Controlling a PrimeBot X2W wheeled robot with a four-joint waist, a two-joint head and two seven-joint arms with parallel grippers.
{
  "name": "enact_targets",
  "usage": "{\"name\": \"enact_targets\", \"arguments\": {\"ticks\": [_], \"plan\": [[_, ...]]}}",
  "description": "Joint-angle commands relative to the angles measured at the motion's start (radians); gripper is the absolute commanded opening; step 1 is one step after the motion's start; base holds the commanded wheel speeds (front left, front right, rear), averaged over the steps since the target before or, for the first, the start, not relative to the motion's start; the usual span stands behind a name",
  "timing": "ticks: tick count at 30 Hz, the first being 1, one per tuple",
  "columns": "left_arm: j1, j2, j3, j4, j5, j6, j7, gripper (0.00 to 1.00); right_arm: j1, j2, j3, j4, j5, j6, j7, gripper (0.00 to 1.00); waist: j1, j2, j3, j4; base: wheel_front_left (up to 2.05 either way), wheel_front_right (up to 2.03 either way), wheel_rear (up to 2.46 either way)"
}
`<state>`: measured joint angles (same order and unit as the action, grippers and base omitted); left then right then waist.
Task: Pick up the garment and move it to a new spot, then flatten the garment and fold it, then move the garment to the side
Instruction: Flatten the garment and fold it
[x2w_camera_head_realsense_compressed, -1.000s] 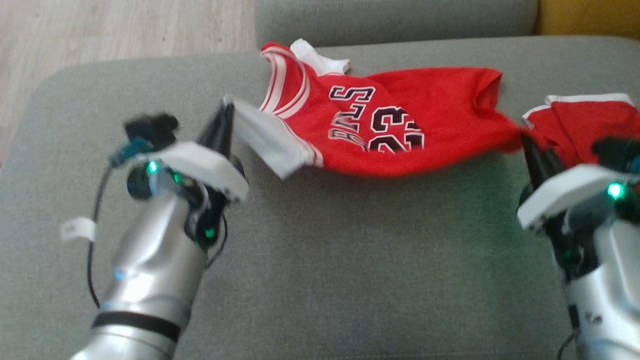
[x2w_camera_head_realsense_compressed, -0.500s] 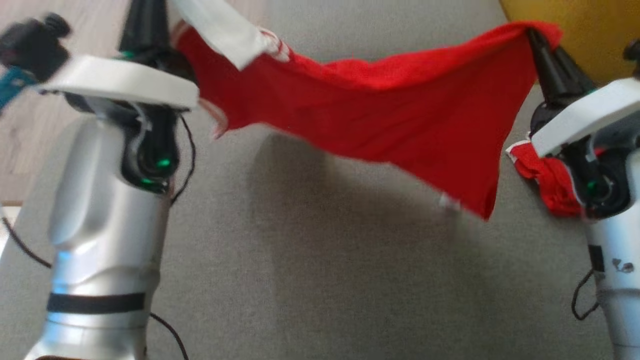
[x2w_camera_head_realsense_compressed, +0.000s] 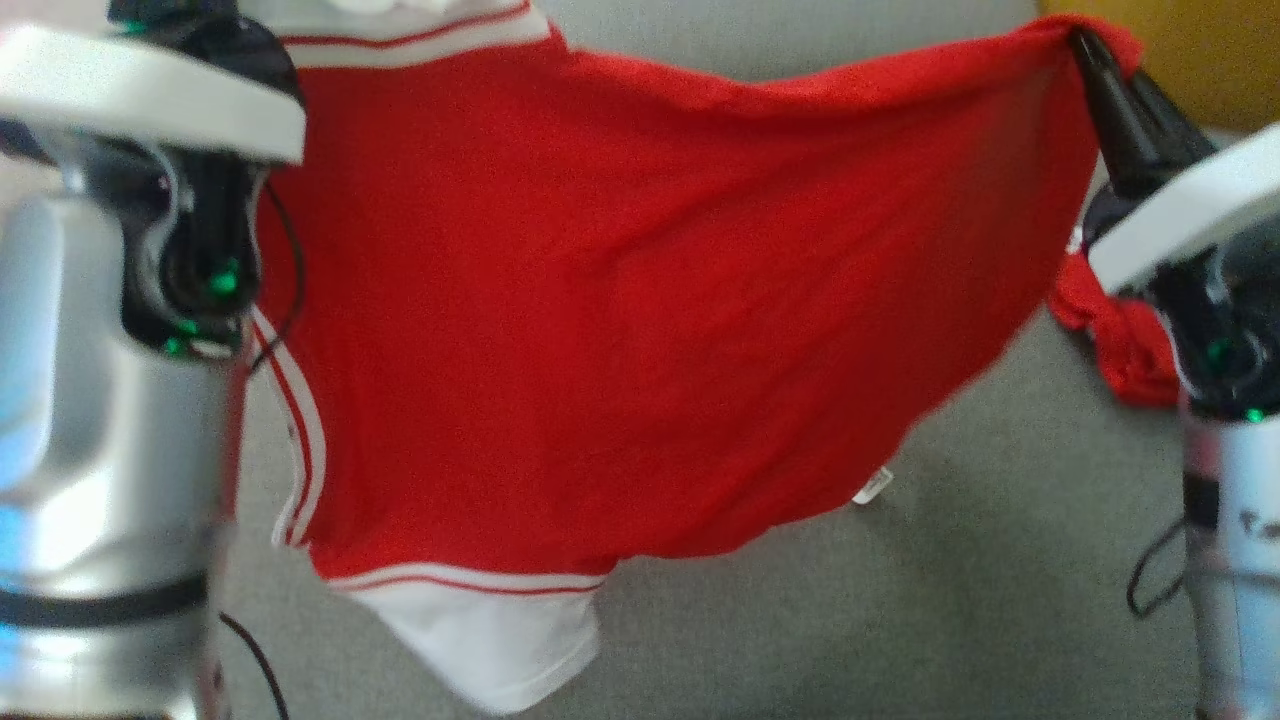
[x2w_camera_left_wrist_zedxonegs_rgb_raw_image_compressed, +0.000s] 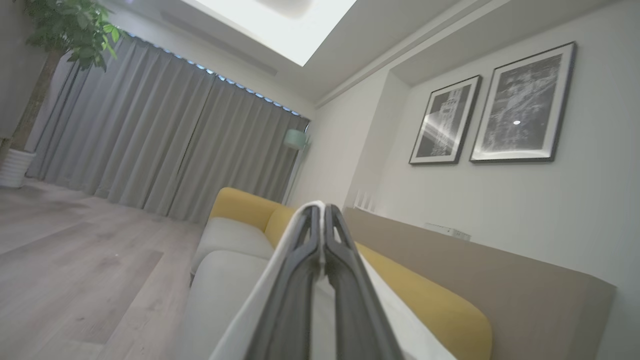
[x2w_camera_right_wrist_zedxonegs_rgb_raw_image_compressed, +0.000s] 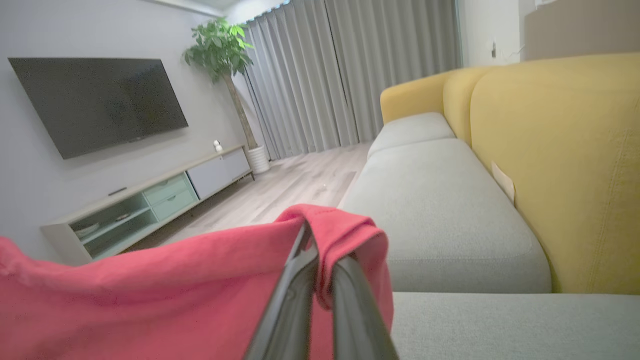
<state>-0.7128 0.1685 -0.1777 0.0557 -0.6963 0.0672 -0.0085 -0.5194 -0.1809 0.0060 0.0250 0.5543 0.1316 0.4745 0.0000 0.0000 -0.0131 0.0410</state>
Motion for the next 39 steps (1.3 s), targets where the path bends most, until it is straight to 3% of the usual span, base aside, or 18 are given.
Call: {"name": "enact_targets", "arguments": {"ticks": [1,8,14,19,24,28,35,39], "plan": [[-0.111,0.043,0.044,0.001,0.009,-0.001,0.005,0.00,-0.101,0.002,0.017,-0.014,-0.007,-0.001,0.011,0.00,0.0000,0.0000,0.091,-0.005,0.00,0.00,0.00],[-0.448,0.119,0.047,0.286,0.089,-0.053,-0.062,0.00,-0.480,-0.030,0.129,0.258,-0.046,-0.001,-0.068,0.00,0.0000,0.0000,0.302,-0.029,0.00,0.00,0.00],[-0.801,0.126,0.064,0.554,0.139,-0.063,-0.196,0.00,-0.856,-0.051,0.189,0.577,-0.115,-0.001,-0.307,0.00,0.0000,0.0000,0.407,-0.015,0.00,0.00,0.00],[-0.945,0.105,0.094,0.708,0.147,-0.076,-0.247,0.00,-1.031,-0.029,0.169,0.786,-0.093,-0.001,-0.484,0.00,0.0000,0.0000,0.445,0.013,0.00,0.00,0.00],[-0.904,0.052,0.138,0.745,0.136,-0.134,-0.253,0.00,-1.042,-0.043,0.230,0.902,-0.027,-0.001,-0.561,0.00,0.0000,0.0000,0.474,0.049,0.00,0.00,0.00],[-0.742,-0.025,0.156,0.724,0.153,-0.182,-0.253,0.00,-0.941,-0.090,0.328,0.941,0.062,-0.001,-0.558,0.00,0.0000,0.0000,0.493,0.092,0.00,0.00,0.00],[-0.506,-0.068,0.148,0.712,0.179,-0.197,-0.253,0.00,-0.743,-0.153,0.471,0.917,0.192,-0.001,-0.492,0.00,0.0000,0.0000,0.449,0.133,0.00,0.00,0.00],[-0.320,-0.066,0.069,0.695,0.162,-0.197,-0.253,0.00,-0.569,-0.217,0.600,0.875,0.276,-0.001,-0.432,0.00,0.0000,0.0000,0.369,0.148,0.00,0.00,0.00]]}}
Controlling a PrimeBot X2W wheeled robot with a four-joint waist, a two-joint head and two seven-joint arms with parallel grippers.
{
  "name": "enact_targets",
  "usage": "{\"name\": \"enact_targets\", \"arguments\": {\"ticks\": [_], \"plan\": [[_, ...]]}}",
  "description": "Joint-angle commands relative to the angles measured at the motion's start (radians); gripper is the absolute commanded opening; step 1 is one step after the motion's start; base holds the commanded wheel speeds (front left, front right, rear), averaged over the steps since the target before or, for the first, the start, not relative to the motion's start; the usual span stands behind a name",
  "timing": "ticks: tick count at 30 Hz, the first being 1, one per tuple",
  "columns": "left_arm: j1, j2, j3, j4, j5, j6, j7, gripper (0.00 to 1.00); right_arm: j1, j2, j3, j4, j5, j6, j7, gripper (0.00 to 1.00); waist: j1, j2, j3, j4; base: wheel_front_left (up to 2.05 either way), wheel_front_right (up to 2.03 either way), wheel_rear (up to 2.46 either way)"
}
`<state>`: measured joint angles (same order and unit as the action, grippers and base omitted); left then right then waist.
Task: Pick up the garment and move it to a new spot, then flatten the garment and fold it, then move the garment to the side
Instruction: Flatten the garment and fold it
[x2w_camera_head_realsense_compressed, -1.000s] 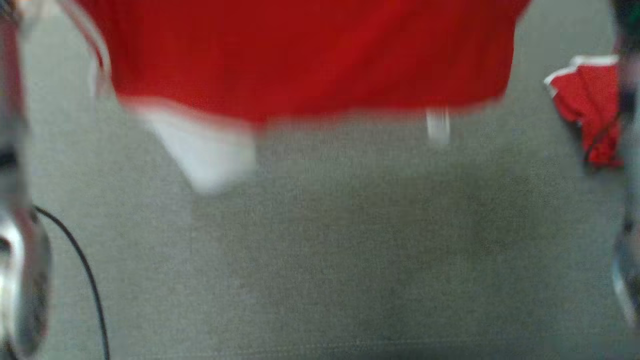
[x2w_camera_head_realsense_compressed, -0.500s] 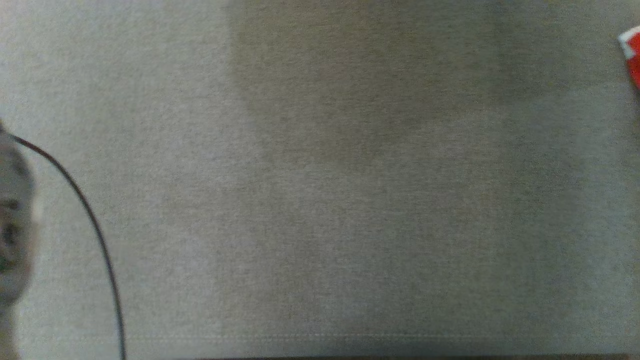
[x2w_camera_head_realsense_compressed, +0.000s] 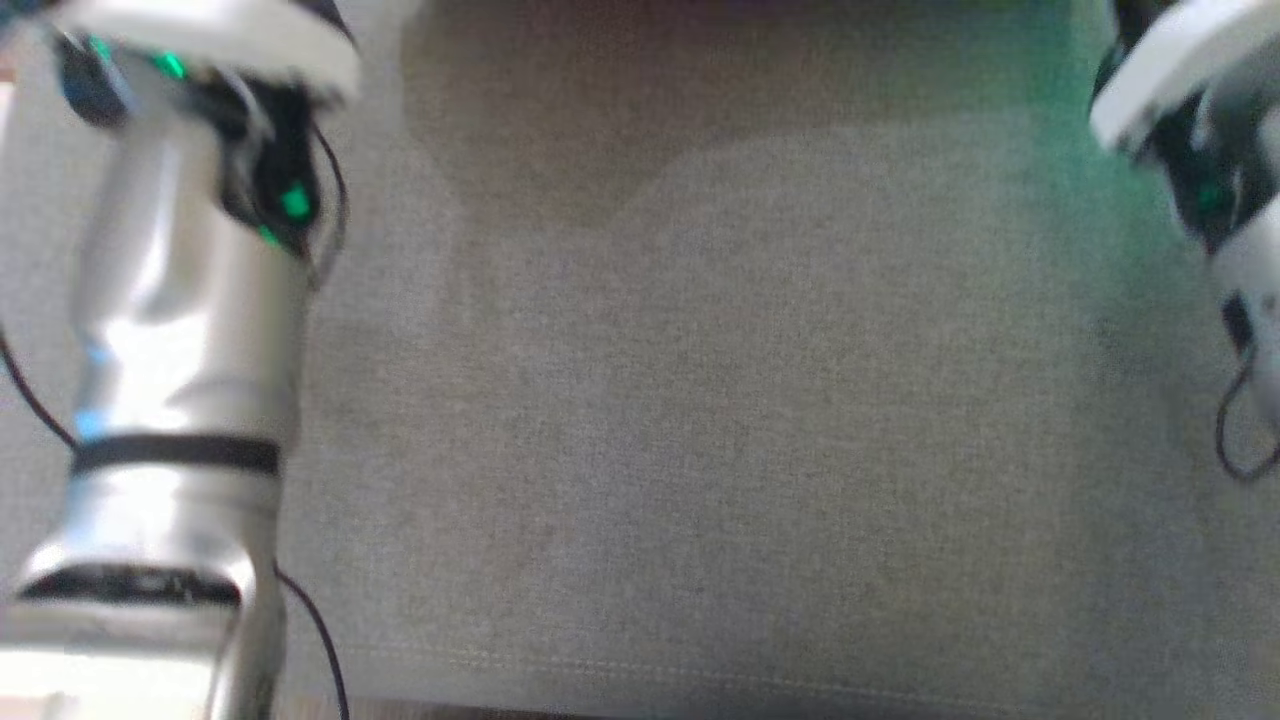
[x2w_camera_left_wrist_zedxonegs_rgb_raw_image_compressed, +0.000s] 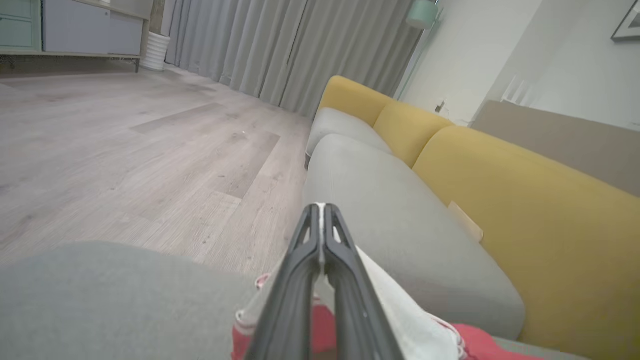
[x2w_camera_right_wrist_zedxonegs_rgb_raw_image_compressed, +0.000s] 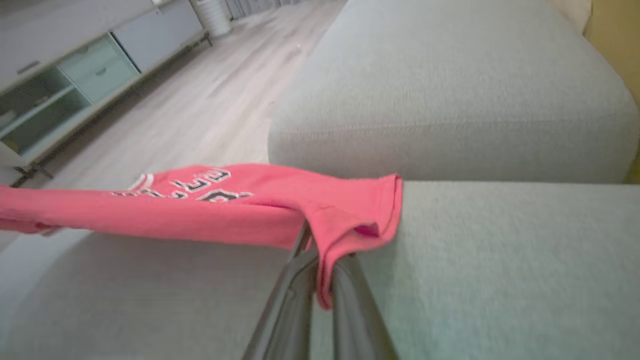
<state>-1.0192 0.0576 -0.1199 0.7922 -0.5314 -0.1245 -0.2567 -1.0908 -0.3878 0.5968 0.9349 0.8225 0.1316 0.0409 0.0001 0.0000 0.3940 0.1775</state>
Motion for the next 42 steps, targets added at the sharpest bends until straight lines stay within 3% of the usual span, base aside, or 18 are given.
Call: {"name": "enact_targets", "arguments": {"ticks": [1,10,25,34,42], "plan": [[0.021,0.053,-0.017,-0.045,-0.007,-0.006,-0.005,0.00,0.033,-0.022,0.032,-0.041,0.023,-0.001,0.011,0.00,-0.0001,0.0000,-0.055,0.014,0.00,0.00,0.00],[0.281,0.204,-0.274,-0.122,-0.066,-0.006,-0.005,0.00,0.214,-0.116,0.225,-0.089,0.093,-0.001,0.054,0.00,-0.0001,0.0000,-0.202,0.015,0.00,0.00,0.00],[0.536,0.431,-0.496,-0.261,-0.154,-0.006,-0.005,0.00,0.339,-0.217,0.446,-0.186,0.245,-0.001,0.156,0.00,-0.0001,0.0000,-0.353,-0.001,0.00,0.00,0.00],[0.656,0.523,-0.560,-0.375,-0.148,-0.004,-0.001,0.00,0.432,-0.308,0.546,-0.310,0.352,-0.001,0.254,0.00,-0.0001,0.0000,-0.434,-0.010,0.00,0.00,0.00],[0.751,0.584,-0.576,-0.495,-0.151,0.023,0.031,0.00,0.517,-0.398,0.587,-0.429,0.444,-0.001,0.359,0.00,-0.0001,0.0000,-0.461,-0.016,0.00,0.00,0.00]]}}
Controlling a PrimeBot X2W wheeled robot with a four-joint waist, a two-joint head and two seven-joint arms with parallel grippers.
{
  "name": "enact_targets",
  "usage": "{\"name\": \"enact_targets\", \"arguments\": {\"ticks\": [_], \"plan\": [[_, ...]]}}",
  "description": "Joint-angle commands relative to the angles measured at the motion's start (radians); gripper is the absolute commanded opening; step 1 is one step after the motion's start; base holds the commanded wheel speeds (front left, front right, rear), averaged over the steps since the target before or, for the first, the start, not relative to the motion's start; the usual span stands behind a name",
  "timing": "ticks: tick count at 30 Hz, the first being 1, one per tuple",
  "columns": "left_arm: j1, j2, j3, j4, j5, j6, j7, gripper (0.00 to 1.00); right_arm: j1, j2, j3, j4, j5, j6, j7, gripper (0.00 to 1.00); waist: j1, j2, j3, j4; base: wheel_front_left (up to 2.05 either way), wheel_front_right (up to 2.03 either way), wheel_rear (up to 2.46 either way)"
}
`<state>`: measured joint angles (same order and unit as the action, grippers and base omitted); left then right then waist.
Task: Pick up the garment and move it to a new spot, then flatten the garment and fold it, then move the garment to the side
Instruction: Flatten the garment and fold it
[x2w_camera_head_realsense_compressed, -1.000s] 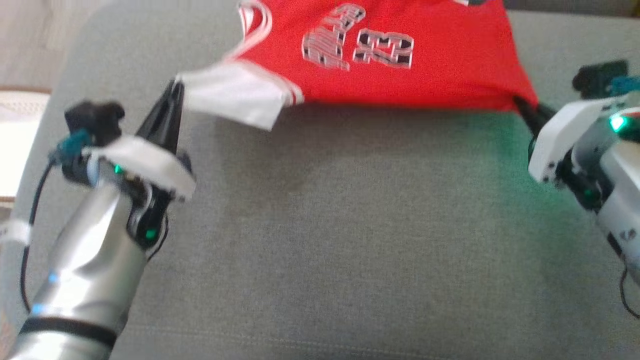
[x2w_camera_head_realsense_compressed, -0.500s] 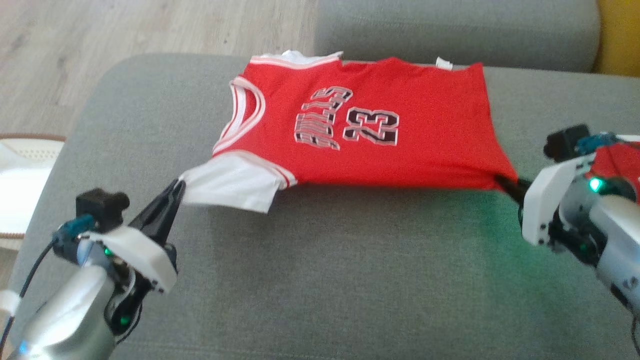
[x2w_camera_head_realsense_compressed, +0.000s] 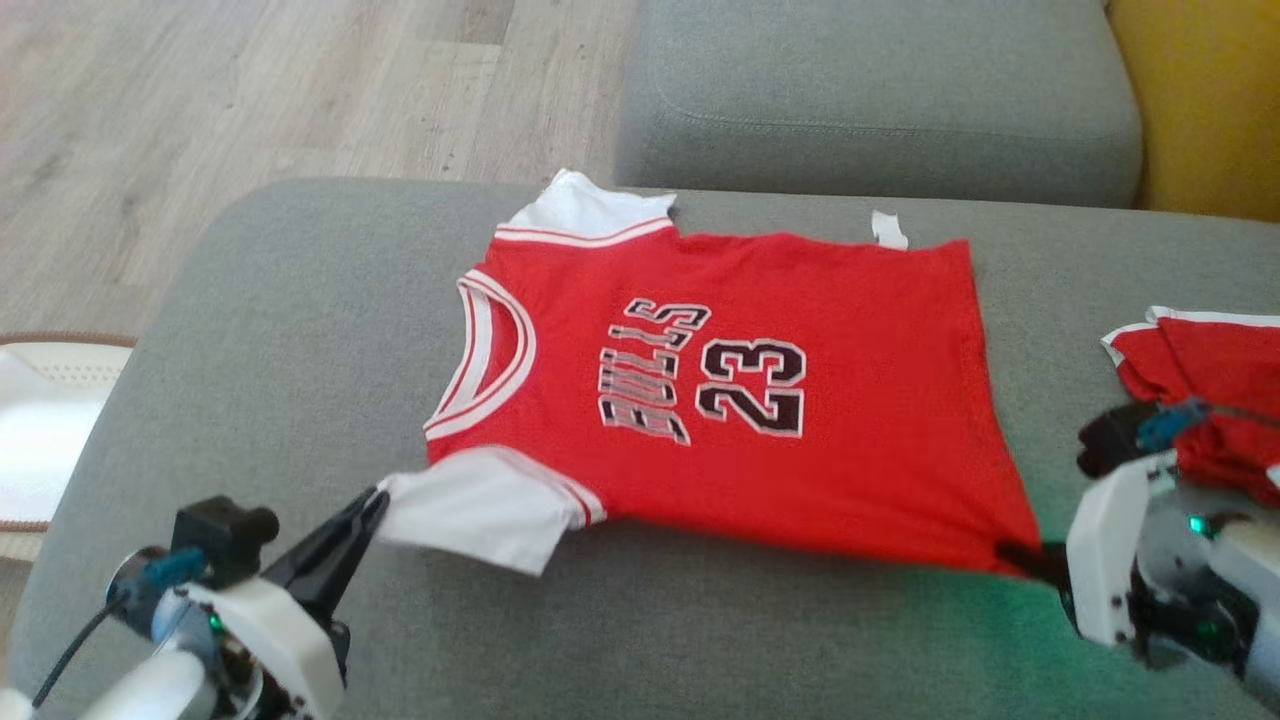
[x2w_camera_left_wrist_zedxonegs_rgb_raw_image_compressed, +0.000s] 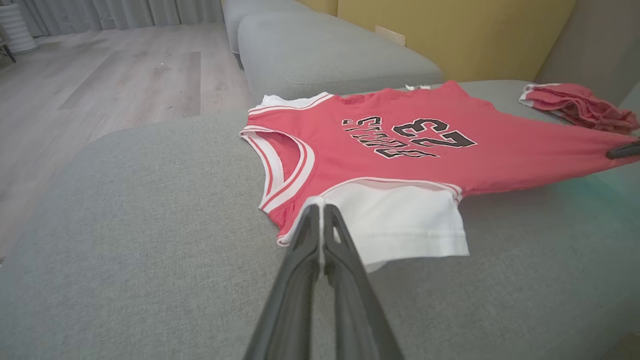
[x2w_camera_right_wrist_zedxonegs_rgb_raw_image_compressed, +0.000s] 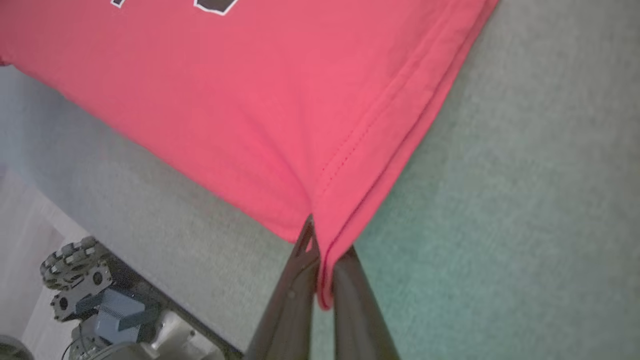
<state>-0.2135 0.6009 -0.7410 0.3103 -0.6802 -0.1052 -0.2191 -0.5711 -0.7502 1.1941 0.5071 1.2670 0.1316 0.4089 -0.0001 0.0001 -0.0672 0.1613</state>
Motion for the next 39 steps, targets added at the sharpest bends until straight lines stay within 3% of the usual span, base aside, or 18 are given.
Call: {"name": "enact_targets", "arguments": {"ticks": [1,9,16,30,39], "plan": [[-0.045,0.051,0.042,-0.033,-0.001,0.008,0.000,0.00,0.007,-0.047,-0.009,-0.017,0.008,-0.001,-0.001,0.00,0.0001,-0.0001,0.001,-0.001,0.00,0.00,0.00],[-0.049,0.101,0.046,-0.126,0.008,0.040,0.053,0.00,0.007,-0.078,-0.033,-0.043,0.017,-0.001,0.014,0.00,0.0001,-0.0001,0.034,-0.011,0.00,0.00,0.00],[-0.166,0.105,0.041,-0.120,0.055,0.031,0.091,0.00,-0.056,-0.067,-0.067,-0.023,0.039,-0.001,0.107,0.00,0.0001,-0.0001,0.111,-0.023,0.00,0.00,0.00],[-0.466,0.060,-0.062,0.093,0.164,-0.020,0.128,0.00,-0.245,0.014,-0.125,0.050,-0.010,-0.001,0.259,0.00,0.0001,-0.0001,0.236,-0.041,0.00,0.00,0.00],[-0.621,-0.004,-0.154,0.268,0.196,-0.025,0.079,0.00,-0.310,0.057,-0.154,0.107,-0.041,-0.001,0.301,0.00,0.0001,-0.0001,0.302,-0.042,0.00,0.00,0.00]]}}
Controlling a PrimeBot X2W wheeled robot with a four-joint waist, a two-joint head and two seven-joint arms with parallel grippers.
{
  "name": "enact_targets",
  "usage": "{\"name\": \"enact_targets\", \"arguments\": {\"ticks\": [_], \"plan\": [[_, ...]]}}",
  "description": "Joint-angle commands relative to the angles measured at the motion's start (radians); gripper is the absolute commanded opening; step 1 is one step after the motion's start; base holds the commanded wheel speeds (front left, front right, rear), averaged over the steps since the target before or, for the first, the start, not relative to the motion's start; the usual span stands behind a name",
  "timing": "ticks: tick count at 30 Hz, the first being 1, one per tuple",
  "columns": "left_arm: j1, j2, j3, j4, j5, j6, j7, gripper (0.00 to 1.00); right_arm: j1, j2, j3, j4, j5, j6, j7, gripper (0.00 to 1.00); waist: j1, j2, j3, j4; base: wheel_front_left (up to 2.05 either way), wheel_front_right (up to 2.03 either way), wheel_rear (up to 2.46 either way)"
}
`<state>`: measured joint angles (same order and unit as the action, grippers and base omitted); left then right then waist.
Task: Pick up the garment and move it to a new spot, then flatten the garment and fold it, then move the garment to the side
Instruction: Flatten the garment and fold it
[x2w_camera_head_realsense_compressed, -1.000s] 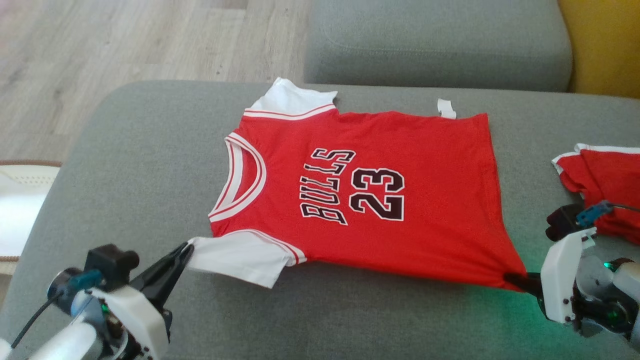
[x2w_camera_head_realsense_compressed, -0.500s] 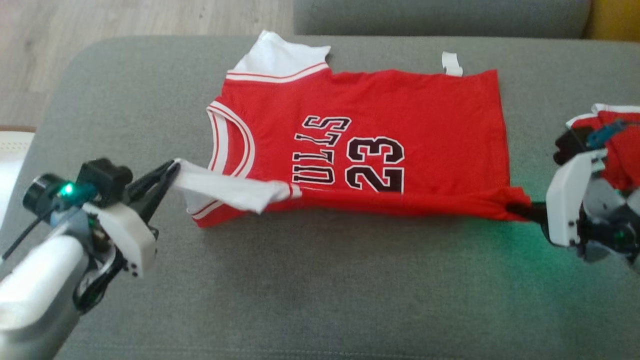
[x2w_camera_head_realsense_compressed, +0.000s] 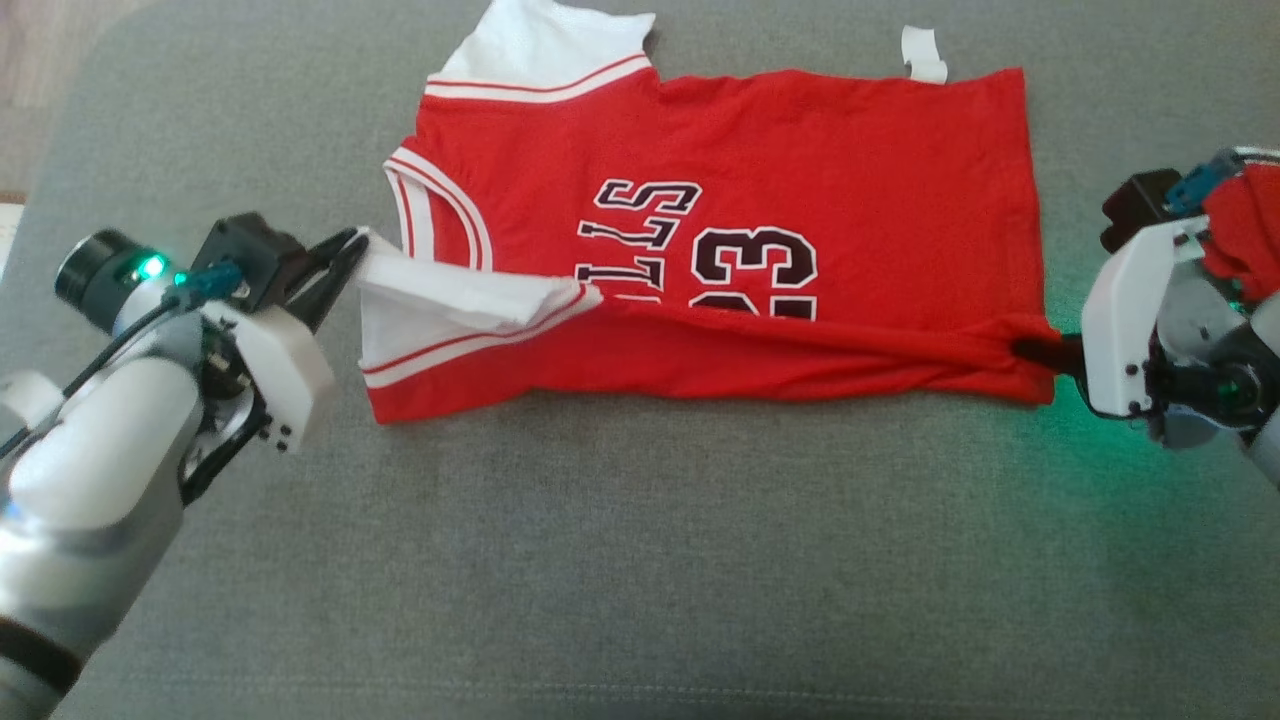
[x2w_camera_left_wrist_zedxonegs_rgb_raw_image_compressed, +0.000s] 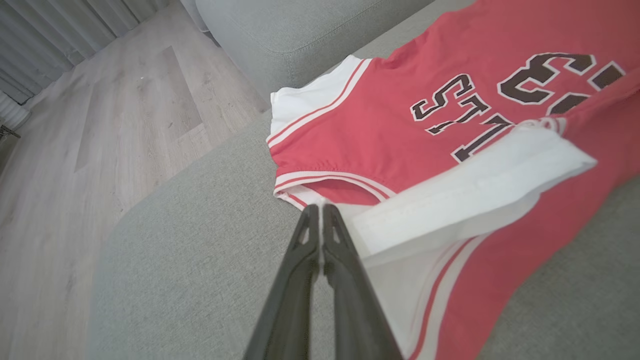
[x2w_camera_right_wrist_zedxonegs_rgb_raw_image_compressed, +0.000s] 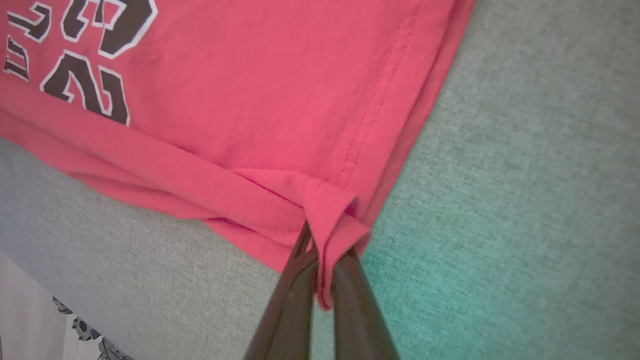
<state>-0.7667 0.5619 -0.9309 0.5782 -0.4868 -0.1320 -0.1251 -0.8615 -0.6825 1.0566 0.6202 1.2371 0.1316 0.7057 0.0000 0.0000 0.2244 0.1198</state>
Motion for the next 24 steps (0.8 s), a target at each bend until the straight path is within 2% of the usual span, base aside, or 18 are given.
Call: {"name": "enact_targets", "arguments": {"ticks": [1,4,5,6,7,8,10,14,16,19,24], "plan": [[-0.068,0.035,0.036,0.000,0.003,0.002,-0.015,0.00,-0.020,-0.011,-0.016,-0.006,-0.011,-0.001,0.004,0.00,0.0000,0.0000,0.010,0.000,0.00,0.00,0.00],[-0.106,0.016,0.003,0.048,-0.007,0.002,-0.034,0.00,-0.032,0.002,-0.023,0.005,-0.019,-0.001,0.010,0.00,0.0000,0.0000,0.021,-0.001,0.00,0.00,0.00],[-0.119,0.010,-0.008,0.063,-0.010,0.002,-0.041,0.00,-0.039,0.005,-0.025,0.003,-0.028,-0.001,0.002,0.25,0.0000,0.0000,0.025,-0.002,0.00,0.00,0.00],[-0.132,0.004,-0.015,0.079,-0.012,0.002,-0.048,0.00,-0.045,0.006,-0.026,-0.001,-0.040,-0.001,-0.009,1.00,0.0000,0.0000,0.029,-0.002,0.00,0.00,0.00],[-0.159,-0.012,-0.016,0.117,-0.005,0.005,-0.070,0.77,-0.050,0.008,-0.031,-0.002,-0.050,-0.001,-0.027,1.00,0.0000,0.0000,0.034,-0.001,0.00,0.00,0.00],[-0.169,-0.023,-0.016,0.137,0.000,0.009,-0.081,1.00,-0.052,0.010,-0.037,0.003,-0.051,-0.001,-0.034,1.00,0.0000,0.0000,0.035,-0.001,0.00,0.00,0.00],[-0.187,-0.049,-0.010,0.171,0.012,0.032,-0.105,1.00,-0.063,0.016,-0.055,0.016,-0.062,-0.001,-0.069,1.00,0.0000,0.0000,0.038,0.000,0.00,0.00,0.00],[-0.204,-0.098,0.049,0.209,0.000,0.106,-0.132,1.00,-0.069,0.037,-0.091,0.047,-0.066,-0.001,-0.129,1.00,0.0000,0.0000,0.036,0.000,0.00,0.00,0.00],[-0.204,-0.113,0.093,0.192,-0.007,0.140,-0.135,1.00,-0.077,0.041,-0.108,0.054,-0.091,-0.001,-0.198,1.00,0.0000,0.0000,0.032,0.001,0.00,0.00,0.00],[-0.167,-0.127,0.187,0.098,-0.014,0.176,-0.136,1.00,-0.083,0.044,-0.135,0.062,-0.138,-0.001,-0.339,1.00,0.0000,0.0000,0.017,0.003,0.00,0.00,0.00],[-0.024,-0.169,0.398,-0.100,-0.018,0.232,-0.136,1.00,-0.055,0.078,-0.203,0.079,-0.224,-0.001,-0.667,1.00,0.0000,0.0000,-0.030,0.004,0.00,0.00,0.00]]}}
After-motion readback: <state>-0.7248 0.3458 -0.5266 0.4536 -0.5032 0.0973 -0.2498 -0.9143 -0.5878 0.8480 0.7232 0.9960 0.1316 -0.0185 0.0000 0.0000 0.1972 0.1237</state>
